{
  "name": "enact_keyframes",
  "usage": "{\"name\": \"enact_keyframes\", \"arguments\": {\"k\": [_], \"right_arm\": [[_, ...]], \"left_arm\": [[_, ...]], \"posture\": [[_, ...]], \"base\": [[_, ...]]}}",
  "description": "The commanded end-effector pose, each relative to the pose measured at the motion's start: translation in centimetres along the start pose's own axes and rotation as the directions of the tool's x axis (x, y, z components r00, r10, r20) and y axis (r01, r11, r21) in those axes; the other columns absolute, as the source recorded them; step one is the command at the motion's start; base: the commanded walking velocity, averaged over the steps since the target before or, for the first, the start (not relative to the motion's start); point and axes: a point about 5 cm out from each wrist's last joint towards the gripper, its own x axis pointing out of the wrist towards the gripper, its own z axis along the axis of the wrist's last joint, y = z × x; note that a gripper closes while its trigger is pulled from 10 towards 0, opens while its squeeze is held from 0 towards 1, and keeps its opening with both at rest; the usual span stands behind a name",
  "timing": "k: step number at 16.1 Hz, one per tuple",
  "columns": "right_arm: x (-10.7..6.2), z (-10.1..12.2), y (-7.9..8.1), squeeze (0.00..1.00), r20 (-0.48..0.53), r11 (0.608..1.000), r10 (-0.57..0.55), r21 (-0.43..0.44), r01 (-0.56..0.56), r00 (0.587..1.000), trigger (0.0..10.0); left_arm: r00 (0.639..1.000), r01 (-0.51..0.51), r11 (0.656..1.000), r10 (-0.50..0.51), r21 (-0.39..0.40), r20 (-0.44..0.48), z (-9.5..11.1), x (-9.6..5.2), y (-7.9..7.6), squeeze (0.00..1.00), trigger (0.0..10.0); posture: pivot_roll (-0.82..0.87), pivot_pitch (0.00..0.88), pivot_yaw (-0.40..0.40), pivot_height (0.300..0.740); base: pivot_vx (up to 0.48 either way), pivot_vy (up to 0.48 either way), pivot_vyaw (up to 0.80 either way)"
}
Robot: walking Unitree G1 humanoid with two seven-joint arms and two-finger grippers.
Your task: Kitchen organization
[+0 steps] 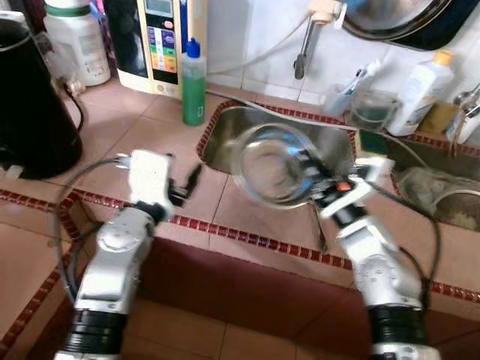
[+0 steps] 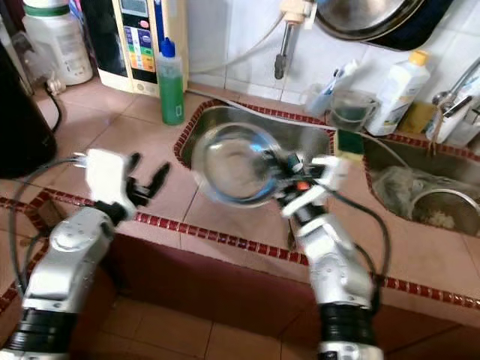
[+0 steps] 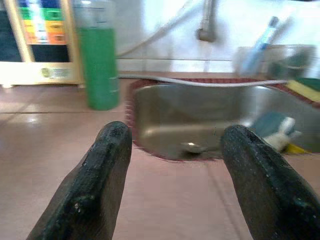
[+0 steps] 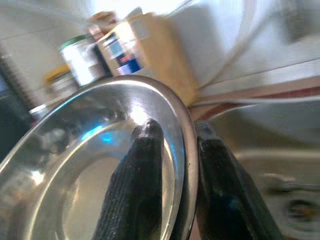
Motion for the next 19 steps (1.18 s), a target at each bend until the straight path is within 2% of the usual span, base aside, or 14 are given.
{"name": "enact_keyframes", "arguments": {"k": [1,3,6,8,19], "right_arm": [[0.0,1.1,-1.0,0.00,0.032,0.998,-0.052,-0.036,0.054,0.998,10.0],[-0.1,1.8,-1.8,0.00,0.046,0.994,-0.094,-0.052,0.096,0.995,10.0],[-0.4,1.9,-2.1,0.00,0.045,0.993,-0.101,-0.063,0.104,0.994,10.0],[-0.4,1.6,-2.2,0.00,0.038,0.991,-0.111,-0.068,0.113,0.993,10.0],[-0.4,1.3,-2.2,0.00,0.025,0.991,-0.103,-0.078,0.105,0.994,10.0]], "left_arm": [[1.000,0.019,0.999,-0.019,0.028,0.020,0.5,0.1,-0.4,0.00,10.0],[0.999,0.029,0.998,-0.030,0.060,0.021,0.5,0.1,-0.5,0.00,10.0],[0.998,0.048,0.997,-0.051,0.067,0.035,0.6,0.2,-0.6,0.00,10.0],[0.997,0.061,0.996,-0.064,0.064,0.039,0.7,0.1,-0.8,0.00,10.0],[0.996,0.073,0.996,-0.075,0.054,0.042,0.6,0.0,-0.9,0.00,10.0]], "posture": [[-0.01,0.000,-0.081,0.732],[-0.01,0.000,-0.081,0.732],[-0.02,0.000,-0.079,0.732],[-0.02,0.000,-0.075,0.732],[-0.02,0.000,-0.074,0.732]], "base": [[0.000,0.000,0.00],[0.000,0.000,0.00],[0.000,0.000,0.00],[0.347,0.000,0.00],[0.399,-0.244,0.00]]}}
